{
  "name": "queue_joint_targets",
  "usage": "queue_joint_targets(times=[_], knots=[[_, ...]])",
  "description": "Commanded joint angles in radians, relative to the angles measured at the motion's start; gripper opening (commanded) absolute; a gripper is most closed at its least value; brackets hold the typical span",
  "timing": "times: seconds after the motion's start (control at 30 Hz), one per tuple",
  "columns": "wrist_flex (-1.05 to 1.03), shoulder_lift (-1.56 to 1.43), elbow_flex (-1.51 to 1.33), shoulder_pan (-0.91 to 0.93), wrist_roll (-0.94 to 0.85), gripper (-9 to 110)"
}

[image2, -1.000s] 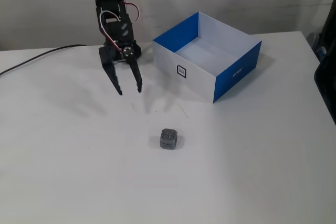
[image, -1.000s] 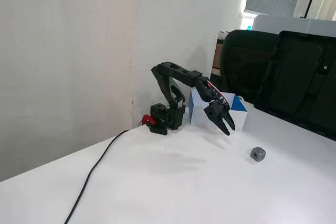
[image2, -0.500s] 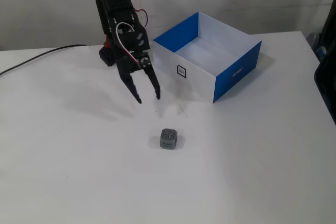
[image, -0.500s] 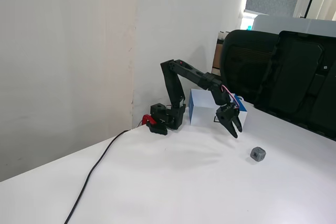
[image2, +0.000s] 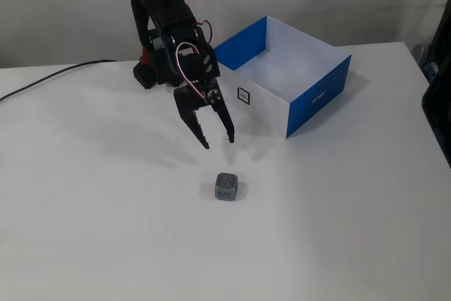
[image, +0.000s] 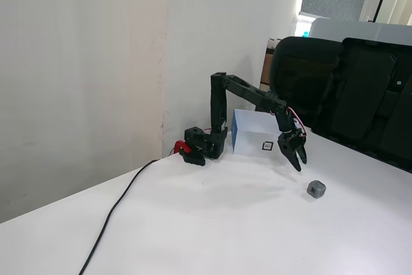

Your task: Grasp the gray block and put it in the box.

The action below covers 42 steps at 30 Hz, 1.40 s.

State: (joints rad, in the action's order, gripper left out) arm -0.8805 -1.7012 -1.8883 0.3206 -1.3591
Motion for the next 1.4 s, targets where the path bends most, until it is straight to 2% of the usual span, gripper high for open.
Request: queue_joint_targets(times=[0.0,0.7,1.0,1.37], knots=[[-0.006,0.014,0.118,-0.012,0.011,18],[-0.077,0.242,0.364,-0.060,0.026,19],[-0.221,0.399,0.600,-0.040,0.091,20],[-0.302,0.497,0.729,-0.032,0.123,20]])
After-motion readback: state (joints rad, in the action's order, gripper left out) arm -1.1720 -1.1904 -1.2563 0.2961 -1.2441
